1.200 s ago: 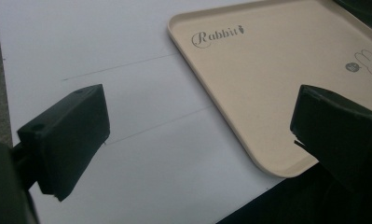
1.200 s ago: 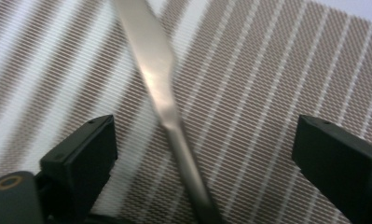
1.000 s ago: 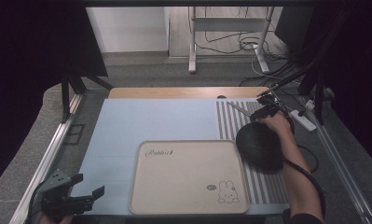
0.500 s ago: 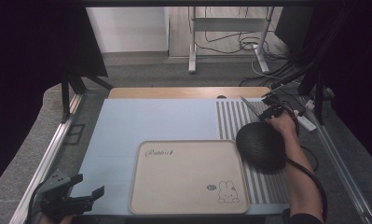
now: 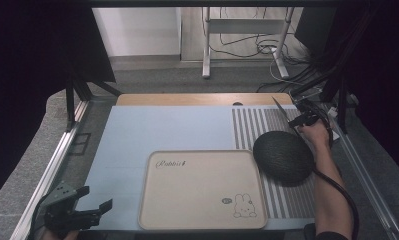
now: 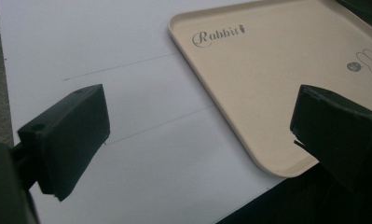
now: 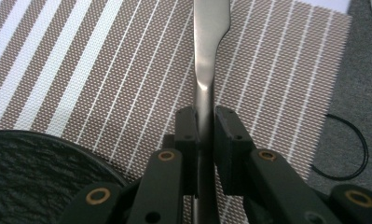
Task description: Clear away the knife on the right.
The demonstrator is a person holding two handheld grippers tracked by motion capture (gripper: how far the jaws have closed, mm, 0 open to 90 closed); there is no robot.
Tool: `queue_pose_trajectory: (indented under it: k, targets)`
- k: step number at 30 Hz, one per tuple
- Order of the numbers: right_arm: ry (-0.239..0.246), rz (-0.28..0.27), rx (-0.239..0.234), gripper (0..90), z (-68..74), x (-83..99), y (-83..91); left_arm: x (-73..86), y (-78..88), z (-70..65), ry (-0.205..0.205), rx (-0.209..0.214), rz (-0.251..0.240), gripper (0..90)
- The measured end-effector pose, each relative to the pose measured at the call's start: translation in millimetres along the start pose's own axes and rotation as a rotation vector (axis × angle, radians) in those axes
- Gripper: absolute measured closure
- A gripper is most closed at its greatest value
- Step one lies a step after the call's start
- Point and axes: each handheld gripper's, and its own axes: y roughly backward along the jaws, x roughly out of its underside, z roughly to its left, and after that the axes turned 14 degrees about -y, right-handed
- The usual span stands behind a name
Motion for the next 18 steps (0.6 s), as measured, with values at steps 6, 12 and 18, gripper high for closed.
queue_pose_trajectory:
  k: [6,12,18]
  targets:
    - [-0.007,-0.035,-0.015,80.4,-2.1,-2.1,11.2,0.1,0.1,0.2,0.001,0.001,-0.001,4.7]
    - [-0.002,-0.065,-0.016,80.4,-1.4,-4.1,25.9,0.4,0.5,0.4,0.002,0.001,-0.004,4.7]
    - [0.008,-0.075,-0.033,80.4,3.0,-2.3,38.8,0.2,0.3,0.2,0.001,0.001,-0.004,4.7]
